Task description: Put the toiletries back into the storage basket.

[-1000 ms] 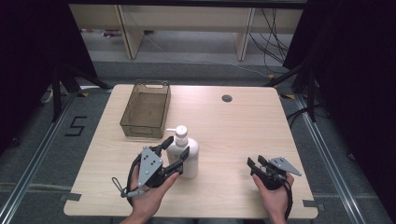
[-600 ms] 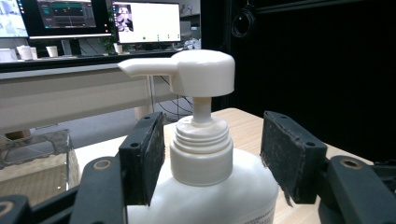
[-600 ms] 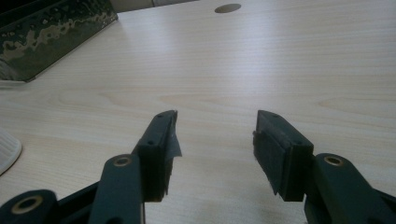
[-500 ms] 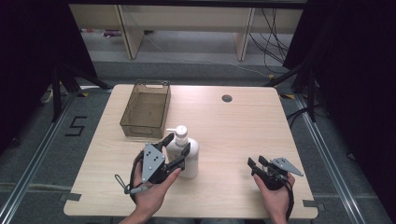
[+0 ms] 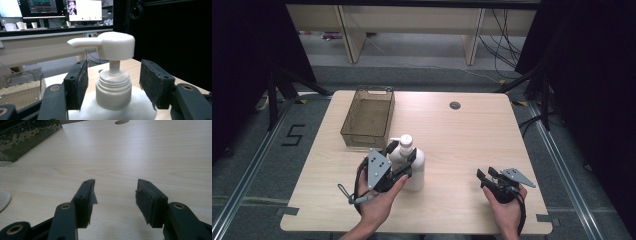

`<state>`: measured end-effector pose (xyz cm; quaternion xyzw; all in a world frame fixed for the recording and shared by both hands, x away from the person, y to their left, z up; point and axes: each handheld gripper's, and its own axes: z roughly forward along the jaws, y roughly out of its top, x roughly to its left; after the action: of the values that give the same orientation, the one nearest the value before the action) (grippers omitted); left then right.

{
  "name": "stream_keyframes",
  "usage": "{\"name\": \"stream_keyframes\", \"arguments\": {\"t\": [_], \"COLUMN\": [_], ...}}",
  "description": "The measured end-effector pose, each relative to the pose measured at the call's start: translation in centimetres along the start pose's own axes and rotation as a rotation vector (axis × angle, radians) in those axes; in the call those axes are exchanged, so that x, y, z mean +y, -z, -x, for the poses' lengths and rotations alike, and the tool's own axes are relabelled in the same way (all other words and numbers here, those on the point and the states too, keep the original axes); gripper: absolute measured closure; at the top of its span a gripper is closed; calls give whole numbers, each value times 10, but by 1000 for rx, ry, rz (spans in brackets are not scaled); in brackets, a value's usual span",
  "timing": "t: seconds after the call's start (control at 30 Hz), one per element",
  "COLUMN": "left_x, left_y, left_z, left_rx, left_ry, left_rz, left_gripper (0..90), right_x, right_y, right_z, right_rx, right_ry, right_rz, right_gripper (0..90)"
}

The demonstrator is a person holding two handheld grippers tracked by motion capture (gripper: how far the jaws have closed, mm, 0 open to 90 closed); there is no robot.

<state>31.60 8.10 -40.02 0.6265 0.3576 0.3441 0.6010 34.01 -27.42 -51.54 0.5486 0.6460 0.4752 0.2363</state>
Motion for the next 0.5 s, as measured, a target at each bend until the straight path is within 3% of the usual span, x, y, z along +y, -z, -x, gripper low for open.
{"name": "stream_keyframes", "arguments": {"t": [0.03, 0.13, 0.17, 0.27, 0.5], "left_x": [0, 1, 1, 2, 4], "left_y": [-1, -2, -2, -3, -5], "left_z": [0, 2, 2, 2, 5], "left_rx": [4, 12, 15, 23, 35], "left_ry": [3, 1, 0, -1, 3], "left_rz": [-1, 0, 1, -2, -3], "left_gripper": [397, 401, 402, 406, 421], "right_x": [-1, -1, -1, 0, 0], "right_y": [0, 0, 0, -1, -1], "right_z": [-3, -1, -3, 1, -1], "right_rx": [0, -2, -1, -11, -16], "right_ry": [-41, -17, -36, 7, 1], "right_rz": [-5, 8, 0, -3, -9], "right_gripper": [493, 492, 492, 493, 492]}}
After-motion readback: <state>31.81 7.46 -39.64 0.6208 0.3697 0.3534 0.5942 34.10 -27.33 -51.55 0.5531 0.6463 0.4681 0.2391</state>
